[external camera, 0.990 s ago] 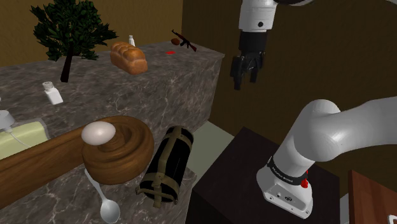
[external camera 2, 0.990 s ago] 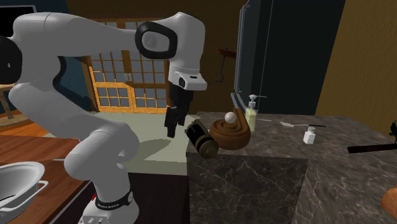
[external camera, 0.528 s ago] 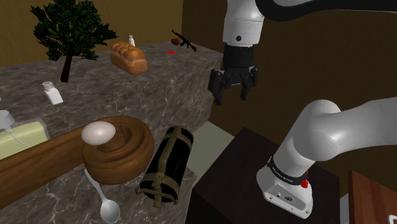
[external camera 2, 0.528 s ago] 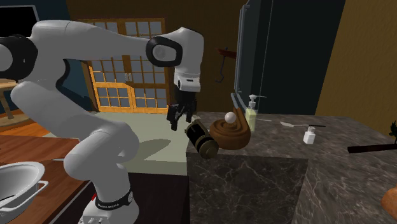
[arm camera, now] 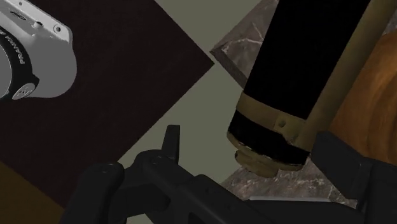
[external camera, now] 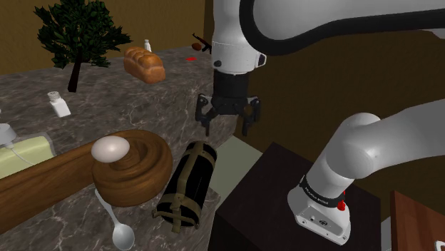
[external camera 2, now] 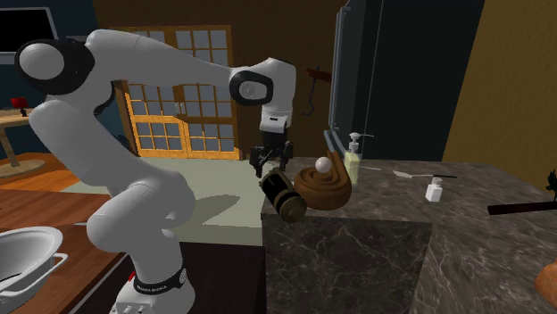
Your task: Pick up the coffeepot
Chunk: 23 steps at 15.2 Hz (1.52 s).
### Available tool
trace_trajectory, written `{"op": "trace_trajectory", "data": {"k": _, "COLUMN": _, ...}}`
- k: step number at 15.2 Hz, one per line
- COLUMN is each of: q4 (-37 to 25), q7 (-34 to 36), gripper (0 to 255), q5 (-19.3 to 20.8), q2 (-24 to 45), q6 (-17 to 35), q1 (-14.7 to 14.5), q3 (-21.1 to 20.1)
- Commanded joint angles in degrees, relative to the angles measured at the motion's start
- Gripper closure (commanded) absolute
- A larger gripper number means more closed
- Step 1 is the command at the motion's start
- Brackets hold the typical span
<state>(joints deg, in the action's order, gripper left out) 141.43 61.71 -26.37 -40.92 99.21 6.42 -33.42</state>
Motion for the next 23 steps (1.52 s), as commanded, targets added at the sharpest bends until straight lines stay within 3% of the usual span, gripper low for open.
{"op": "trace_trajectory", "data": {"k": 1, "q4": -2.35, "q7": 6.67, "gripper": 0, "q5": -1.01, "q2": 3.34, "q6": 2.61, "q1": 2.29, "q3": -3.90}}
{"op": "trace_trajectory", "data": {"k": 5, "q4": -6.90, "q7": 18.90, "gripper": 0, "q5": -1.05, "q2": 10.38, "q6": 8.04, "q1": 7.50, "q3": -11.92}}
{"op": "trace_trajectory", "data": {"k": 14, "q4": -2.77, "q7": 18.60, "gripper": 0, "q5": -1.93, "q2": 12.52, "q6": 14.36, "q1": 7.87, "q3": -14.65}}
{"op": "trace_trajectory", "data": {"k": 15, "q4": -2.87, "q7": 18.58, "gripper": 255, "q5": -1.85, "q2": 12.62, "q6": 14.37, "q1": 7.96, "q3": -14.66}}
{"op": "trace_trajectory", "data": {"k": 23, "q4": -2.91, "q7": 18.60, "gripper": 255, "q5": -1.83, "q2": 12.68, "q6": 14.38, "q1": 7.99, "q3": -14.69}}
